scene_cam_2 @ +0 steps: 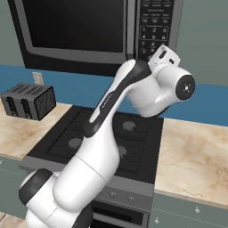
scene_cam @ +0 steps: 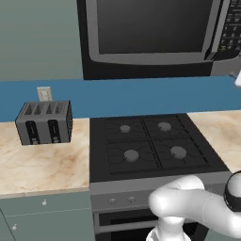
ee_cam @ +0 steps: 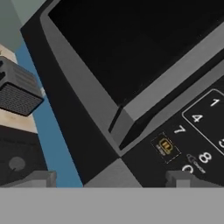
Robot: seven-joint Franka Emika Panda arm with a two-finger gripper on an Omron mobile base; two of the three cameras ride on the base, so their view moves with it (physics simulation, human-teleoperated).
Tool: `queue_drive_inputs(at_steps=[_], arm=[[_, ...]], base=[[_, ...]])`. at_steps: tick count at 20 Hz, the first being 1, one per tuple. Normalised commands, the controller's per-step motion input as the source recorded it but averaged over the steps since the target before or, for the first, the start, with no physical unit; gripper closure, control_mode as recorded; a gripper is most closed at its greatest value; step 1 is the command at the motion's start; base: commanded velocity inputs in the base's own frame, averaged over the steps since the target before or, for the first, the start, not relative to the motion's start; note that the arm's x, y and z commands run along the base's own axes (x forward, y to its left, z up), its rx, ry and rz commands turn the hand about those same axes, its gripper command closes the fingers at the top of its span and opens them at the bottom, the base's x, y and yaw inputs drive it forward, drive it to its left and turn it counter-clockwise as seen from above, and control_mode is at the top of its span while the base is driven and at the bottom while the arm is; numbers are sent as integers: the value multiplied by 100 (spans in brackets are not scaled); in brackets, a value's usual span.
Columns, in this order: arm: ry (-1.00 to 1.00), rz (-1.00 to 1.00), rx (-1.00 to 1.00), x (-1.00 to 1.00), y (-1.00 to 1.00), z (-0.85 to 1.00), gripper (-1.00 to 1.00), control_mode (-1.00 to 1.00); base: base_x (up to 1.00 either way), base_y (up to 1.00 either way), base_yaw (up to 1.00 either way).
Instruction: Remove the banana from the bowl and place it on the small plate. Then place the bowl with only the steak in the microwave, close the door, and press the start button to microwave the steak.
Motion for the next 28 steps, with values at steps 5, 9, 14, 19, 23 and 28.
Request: queue_drive_inputs(at_steps=[5, 9, 14, 19, 23, 28], arm=[[0, 0, 1, 32, -29, 0, -100, -100], [0, 0, 0, 36, -21, 0, -100, -100], [0, 0, 1, 42, -8, 0, -100, -100], [0, 0, 3, 38, -16, 0, -100, -100], [0, 0, 3, 29, -24, 0, -100, -100], [0, 0, 2, 29, -6, -6, -100, -100]], base=[[0, 0, 0], [0, 0, 0], [0, 0, 0], [0, 0, 0], [0, 0, 0], [0, 0, 0]])
